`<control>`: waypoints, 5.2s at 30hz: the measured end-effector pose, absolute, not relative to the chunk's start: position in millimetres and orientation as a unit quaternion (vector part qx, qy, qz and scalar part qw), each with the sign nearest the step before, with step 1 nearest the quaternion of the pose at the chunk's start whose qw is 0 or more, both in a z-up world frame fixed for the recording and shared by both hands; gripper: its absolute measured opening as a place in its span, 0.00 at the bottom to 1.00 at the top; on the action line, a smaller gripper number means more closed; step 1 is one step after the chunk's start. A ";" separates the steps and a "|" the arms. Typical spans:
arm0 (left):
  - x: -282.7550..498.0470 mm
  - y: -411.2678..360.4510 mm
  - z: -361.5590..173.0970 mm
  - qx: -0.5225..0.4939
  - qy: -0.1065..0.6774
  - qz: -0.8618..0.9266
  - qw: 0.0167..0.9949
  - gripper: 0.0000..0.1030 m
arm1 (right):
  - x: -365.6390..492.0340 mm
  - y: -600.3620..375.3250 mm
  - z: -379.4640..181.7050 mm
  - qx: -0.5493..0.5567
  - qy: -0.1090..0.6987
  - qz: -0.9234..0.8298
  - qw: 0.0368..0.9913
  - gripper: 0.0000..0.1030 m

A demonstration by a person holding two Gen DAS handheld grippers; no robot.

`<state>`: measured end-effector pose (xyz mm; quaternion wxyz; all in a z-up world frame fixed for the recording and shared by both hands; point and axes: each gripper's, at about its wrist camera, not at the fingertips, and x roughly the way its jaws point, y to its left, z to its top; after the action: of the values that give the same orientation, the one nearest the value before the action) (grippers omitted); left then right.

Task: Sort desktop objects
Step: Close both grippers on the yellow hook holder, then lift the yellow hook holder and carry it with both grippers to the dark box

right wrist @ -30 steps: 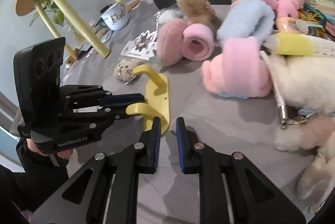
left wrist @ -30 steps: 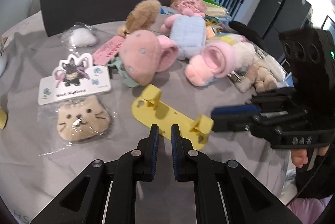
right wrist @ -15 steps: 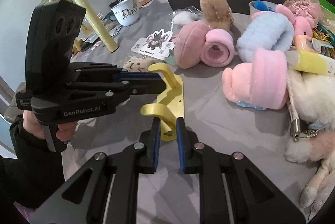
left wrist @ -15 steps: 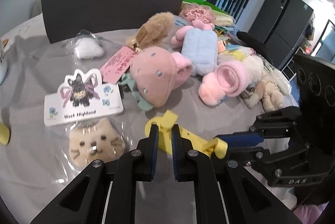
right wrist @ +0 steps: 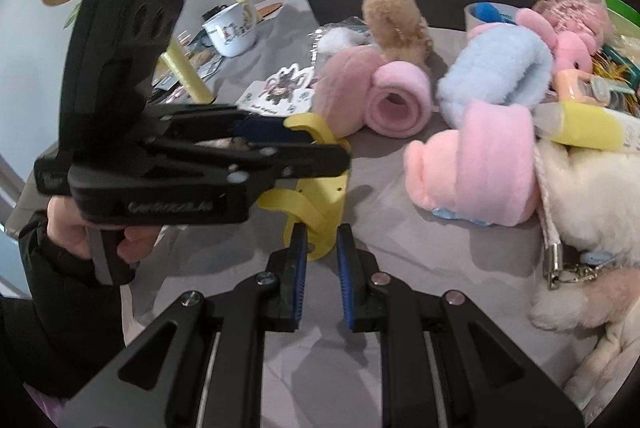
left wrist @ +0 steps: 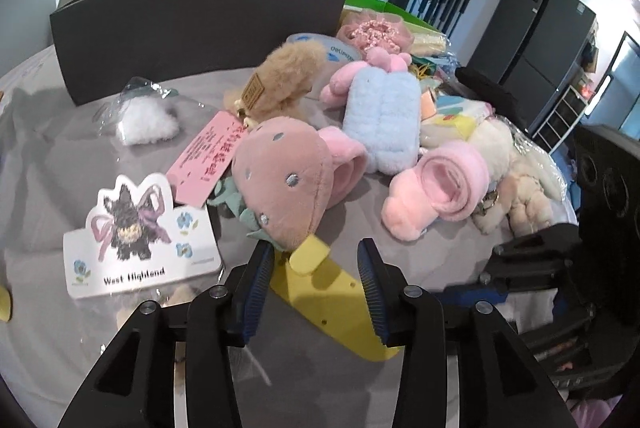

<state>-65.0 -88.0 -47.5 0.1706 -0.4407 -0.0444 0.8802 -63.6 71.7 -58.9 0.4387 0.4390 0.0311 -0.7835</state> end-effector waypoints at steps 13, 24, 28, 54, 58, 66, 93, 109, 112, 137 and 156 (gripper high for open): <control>-58.1 -89.6 -44.6 -0.433 -0.045 0.884 0.168 0.15 | -67.2 68.7 -59.5 0.429 0.021 -0.794 0.431 0.12; -44.3 -76.0 -42.2 -0.438 -0.026 0.884 0.159 0.14 | -76.7 92.4 -52.0 0.417 0.015 -0.818 0.396 0.17; -41.8 -72.0 -42.0 -0.438 -0.027 0.886 0.148 0.14 | -76.6 91.7 -51.7 0.413 0.011 -0.824 0.387 0.17; -26.8 -57.3 -19.0 -0.396 -0.043 0.907 0.136 0.14 | -66.7 87.1 -32.5 0.378 0.019 -0.859 0.344 0.15; -23.9 -62.8 -4.7 -0.380 -0.044 0.914 0.135 0.14 | -64.8 82.9 -15.5 0.362 0.021 -0.865 0.346 0.15; -29.7 -74.5 20.0 -0.355 -0.048 0.925 0.129 0.14 | -67.6 70.0 15.4 0.334 0.025 -0.873 0.353 0.15; -67.9 -126.5 95.4 -0.288 -0.045 0.951 0.105 0.14 | -109.5 20.6 98.2 0.274 0.022 -0.885 0.376 0.15; -99.1 -146.2 130.9 -0.244 -0.040 0.964 0.098 0.14 | -138.1 4.1 137.3 0.232 -0.001 -0.897 0.376 0.15; -106.2 -150.0 138.2 -0.235 -0.038 0.967 0.095 0.14 | -142.6 1.1 143.5 0.224 -0.006 -0.899 0.376 0.15; -188.7 -188.1 161.2 -0.215 -0.038 0.972 0.093 0.12 | -226.6 -29.3 169.8 0.196 -0.066 -0.907 0.367 0.15; -239.8 -219.3 104.7 -0.292 -0.079 0.949 0.087 0.12 | -289.1 -71.0 112.9 0.278 -0.070 -0.884 0.370 0.15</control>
<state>-239.8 -219.3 104.7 0.0868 -0.2916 -0.0792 0.9493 -289.1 -71.0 112.9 0.3700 0.2785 -0.0700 -0.8836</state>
